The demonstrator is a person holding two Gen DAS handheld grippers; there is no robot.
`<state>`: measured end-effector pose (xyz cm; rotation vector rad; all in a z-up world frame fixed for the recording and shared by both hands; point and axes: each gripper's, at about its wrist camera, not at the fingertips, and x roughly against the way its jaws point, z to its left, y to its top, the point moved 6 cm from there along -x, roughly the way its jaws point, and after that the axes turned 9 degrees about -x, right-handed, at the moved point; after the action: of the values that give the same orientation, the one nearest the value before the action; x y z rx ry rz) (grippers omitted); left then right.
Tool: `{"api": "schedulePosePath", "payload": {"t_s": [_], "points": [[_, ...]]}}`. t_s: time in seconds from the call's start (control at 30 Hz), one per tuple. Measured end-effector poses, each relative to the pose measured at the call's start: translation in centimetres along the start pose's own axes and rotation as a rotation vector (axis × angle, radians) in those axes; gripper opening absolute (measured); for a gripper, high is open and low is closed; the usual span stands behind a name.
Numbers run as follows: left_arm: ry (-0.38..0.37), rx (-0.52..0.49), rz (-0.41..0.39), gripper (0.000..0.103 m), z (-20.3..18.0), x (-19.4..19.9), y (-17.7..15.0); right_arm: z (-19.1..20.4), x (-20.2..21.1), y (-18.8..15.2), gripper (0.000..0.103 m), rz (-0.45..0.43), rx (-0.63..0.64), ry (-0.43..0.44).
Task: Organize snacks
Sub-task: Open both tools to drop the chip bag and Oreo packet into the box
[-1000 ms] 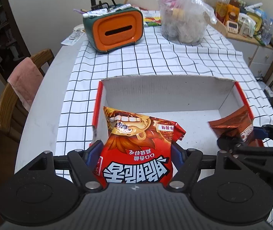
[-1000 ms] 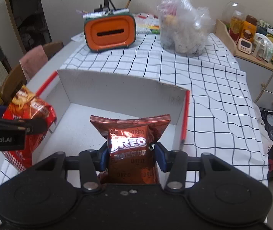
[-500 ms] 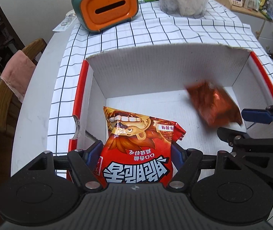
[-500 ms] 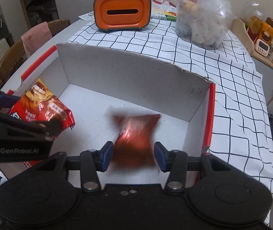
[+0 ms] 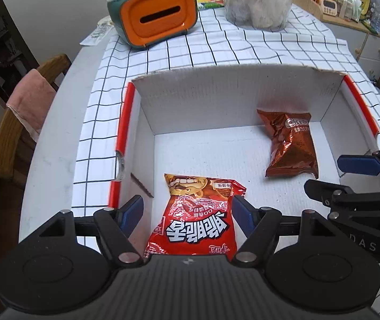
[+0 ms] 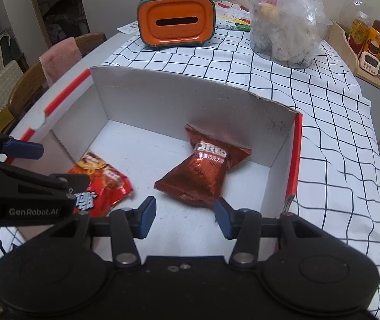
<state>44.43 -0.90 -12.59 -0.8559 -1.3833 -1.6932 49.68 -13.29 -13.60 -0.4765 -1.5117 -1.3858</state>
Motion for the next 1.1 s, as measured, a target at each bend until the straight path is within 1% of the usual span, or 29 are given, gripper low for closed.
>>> {"api": "schedulePosePath", "payload": {"t_s": [0.33,0.5,0.67,0.77,0.87,1.03,1.1], "points": [[-0.027,-0.006,-0.069,0.073,0.6,4.0,-1.2,0.6,4.3,-1.0,0.048,-0.051,-0.046,-0.018],[-0.04,-0.023,-0.101,0.076,0.8,6.2,-1.9,1.3,6.8,-1.4,0.049,-0.085,-0.078,-0.014],[-0.056,-0.028,-0.13,0.077,1.0,8.4,-2.9,1.9,9.0,-2.2,0.053,-0.116,-0.111,0.0],[-0.064,-0.032,-0.15,0.08,1.1,9.7,-3.5,2.3,10.2,-2.7,0.056,-0.131,-0.127,0.003],[-0.074,-0.041,-0.169,0.08,1.2,10.9,-4.1,2.8,11.4,-3.4,0.059,-0.143,-0.14,0.007],[-0.089,-0.048,-0.197,0.082,1.4,12.7,-5.4,3.5,13.0,-4.4,0.06,-0.157,-0.16,0.011],[-0.092,-0.046,-0.208,0.084,1.6,13.4,-5.9,3.8,13.6,-4.8,0.061,-0.162,-0.171,0.018]]}}
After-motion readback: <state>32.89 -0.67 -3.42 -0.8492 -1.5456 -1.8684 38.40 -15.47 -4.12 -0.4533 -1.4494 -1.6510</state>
